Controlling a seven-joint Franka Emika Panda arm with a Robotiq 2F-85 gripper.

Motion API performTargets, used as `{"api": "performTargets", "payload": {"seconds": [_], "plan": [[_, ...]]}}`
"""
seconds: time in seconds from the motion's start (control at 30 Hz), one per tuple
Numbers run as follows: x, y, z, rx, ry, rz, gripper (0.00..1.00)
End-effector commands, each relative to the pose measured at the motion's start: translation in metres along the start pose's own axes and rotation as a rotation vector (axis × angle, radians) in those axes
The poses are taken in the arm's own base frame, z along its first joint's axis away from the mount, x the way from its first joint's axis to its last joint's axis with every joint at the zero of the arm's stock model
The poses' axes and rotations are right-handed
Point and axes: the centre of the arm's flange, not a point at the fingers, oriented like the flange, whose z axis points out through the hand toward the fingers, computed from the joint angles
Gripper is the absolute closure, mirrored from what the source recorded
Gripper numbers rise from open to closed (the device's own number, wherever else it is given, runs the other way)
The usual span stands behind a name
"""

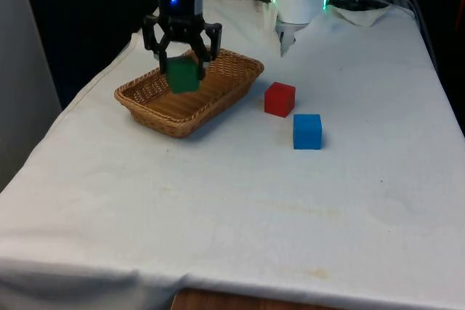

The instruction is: Pick up exactly two blocks and place them into the basket.

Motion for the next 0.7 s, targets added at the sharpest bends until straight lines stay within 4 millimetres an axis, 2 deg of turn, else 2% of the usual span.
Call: {"api": "performTargets", "payload": {"seconds": [0.0,0.13,0.3,0.37,0.67], "plan": [[-0.002,0.004,0.003,0.007,0.003,-0.001,0.55],[-0.007,0.016,0.015,0.012,-0.005,0.004,0.55],[-0.011,0.022,0.027,0.014,-0.011,0.006,0.55],[-0.014,0.022,0.037,0.022,-0.015,0.01,0.55],[-0.016,0.02,0.055,0.053,-0.015,0.029,0.55]]}}
